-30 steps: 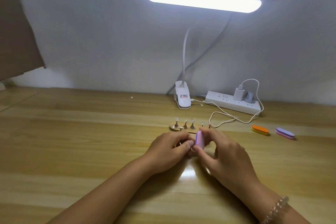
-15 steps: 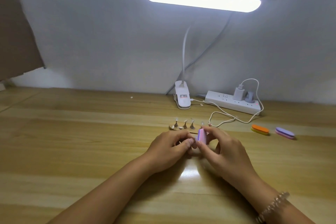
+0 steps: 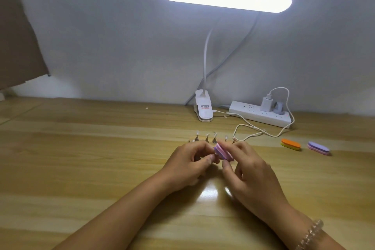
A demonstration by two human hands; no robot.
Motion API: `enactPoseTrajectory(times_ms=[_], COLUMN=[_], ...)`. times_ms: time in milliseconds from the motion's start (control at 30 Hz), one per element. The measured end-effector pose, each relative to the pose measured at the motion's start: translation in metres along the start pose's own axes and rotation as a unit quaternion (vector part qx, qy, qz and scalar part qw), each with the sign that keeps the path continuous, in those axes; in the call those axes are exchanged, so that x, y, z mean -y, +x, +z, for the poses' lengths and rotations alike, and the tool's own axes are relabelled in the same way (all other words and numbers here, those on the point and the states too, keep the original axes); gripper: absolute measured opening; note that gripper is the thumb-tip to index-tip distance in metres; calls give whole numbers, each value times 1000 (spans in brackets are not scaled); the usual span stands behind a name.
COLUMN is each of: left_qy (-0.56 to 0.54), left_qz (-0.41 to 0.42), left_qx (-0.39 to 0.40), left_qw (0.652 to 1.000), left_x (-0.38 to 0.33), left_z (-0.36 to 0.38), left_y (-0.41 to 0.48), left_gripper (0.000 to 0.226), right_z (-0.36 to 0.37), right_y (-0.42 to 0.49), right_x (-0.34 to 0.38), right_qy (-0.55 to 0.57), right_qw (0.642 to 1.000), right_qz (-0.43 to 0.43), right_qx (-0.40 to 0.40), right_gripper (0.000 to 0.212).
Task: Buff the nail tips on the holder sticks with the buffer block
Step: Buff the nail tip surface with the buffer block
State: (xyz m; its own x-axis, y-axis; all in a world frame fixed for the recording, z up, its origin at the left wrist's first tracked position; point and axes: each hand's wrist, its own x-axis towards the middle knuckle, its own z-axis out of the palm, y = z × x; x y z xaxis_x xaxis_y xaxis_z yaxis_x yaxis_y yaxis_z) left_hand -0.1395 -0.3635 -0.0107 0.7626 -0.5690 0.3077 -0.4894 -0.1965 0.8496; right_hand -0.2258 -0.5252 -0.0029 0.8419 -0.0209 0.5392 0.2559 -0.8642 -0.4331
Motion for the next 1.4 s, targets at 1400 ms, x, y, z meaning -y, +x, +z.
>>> enactPoseTrajectory(times_ms=[1400], left_qy=[-17], left_qz=[5], left_qx=[7], left_qw=[1000], left_x=[2], left_z=[0], left_y=[1], left_gripper=[19], right_z=[-1], right_y=[0], right_x=[-2], right_qy=[1], right_qw=[999], right_qz=[-4], right_qx=[-41], right_gripper=[39])
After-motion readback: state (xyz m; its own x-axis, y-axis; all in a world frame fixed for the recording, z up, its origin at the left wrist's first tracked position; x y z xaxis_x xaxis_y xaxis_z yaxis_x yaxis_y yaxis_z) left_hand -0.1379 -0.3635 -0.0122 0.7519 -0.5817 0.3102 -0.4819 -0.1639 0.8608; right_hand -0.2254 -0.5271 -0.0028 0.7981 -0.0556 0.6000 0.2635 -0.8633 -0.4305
